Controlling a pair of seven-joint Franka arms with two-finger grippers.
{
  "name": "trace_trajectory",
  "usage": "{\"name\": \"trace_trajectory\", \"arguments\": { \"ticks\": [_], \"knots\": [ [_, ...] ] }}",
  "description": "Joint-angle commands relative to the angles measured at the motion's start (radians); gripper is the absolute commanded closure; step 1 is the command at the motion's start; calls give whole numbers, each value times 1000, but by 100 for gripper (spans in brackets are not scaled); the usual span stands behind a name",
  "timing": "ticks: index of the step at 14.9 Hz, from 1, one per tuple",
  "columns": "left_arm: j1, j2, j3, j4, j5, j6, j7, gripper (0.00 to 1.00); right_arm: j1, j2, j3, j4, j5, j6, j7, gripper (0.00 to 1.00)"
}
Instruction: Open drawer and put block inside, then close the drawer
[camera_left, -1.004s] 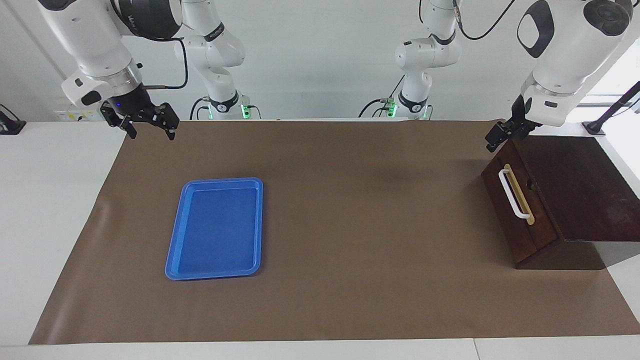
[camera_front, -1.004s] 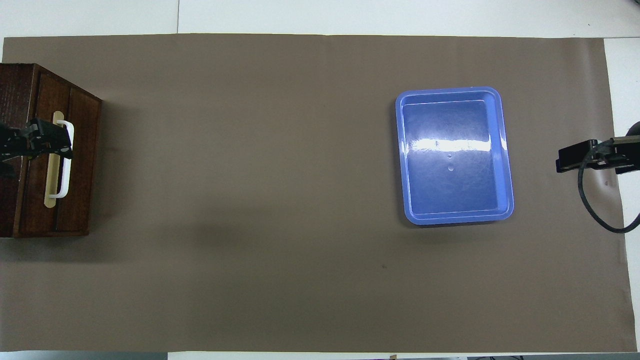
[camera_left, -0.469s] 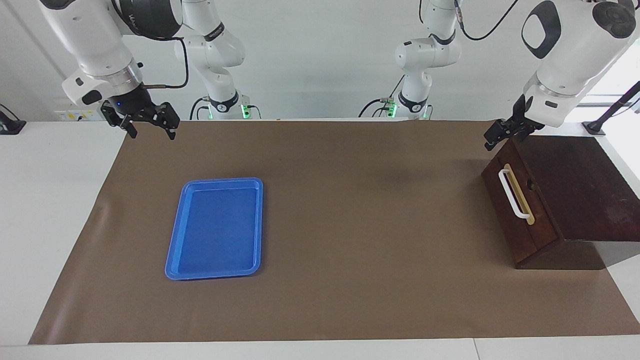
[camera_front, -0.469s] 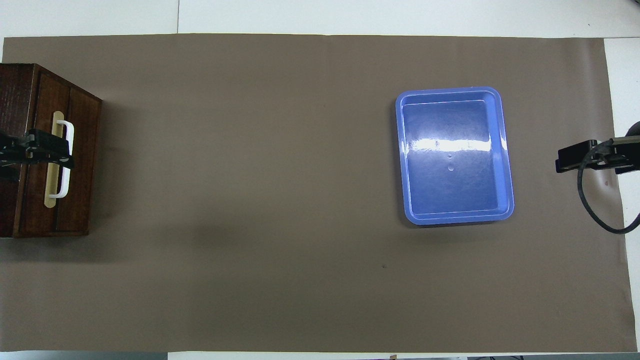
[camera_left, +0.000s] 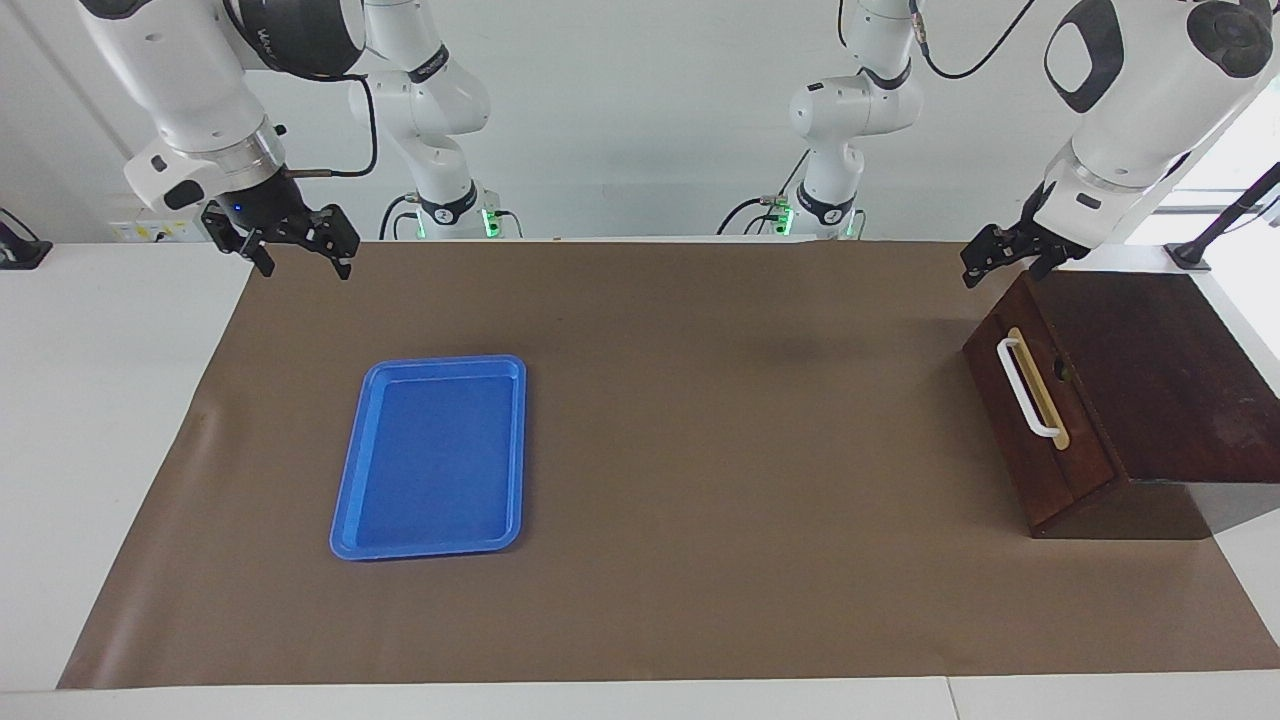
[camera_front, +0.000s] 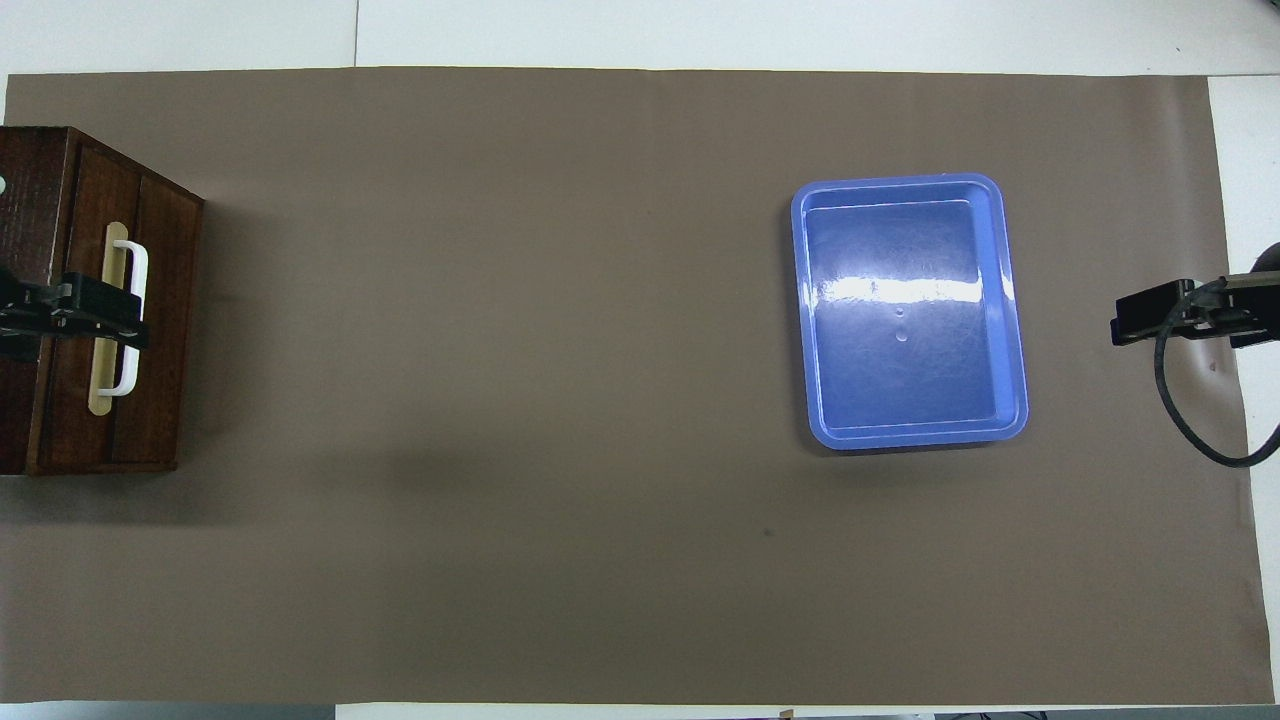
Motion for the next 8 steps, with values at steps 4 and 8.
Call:
{"name": "trace_trajectory", "arguments": {
  "ticks": [4, 8],
  "knots": [
    [-29, -17, 10, 11, 15, -22, 33, 0, -13, -11, 10, -6, 13, -2, 4, 0],
    [-24, -20, 21, 8, 12, -12, 36, 0, -13, -11, 10, -6, 13, 0, 4, 0]
  ]
}}
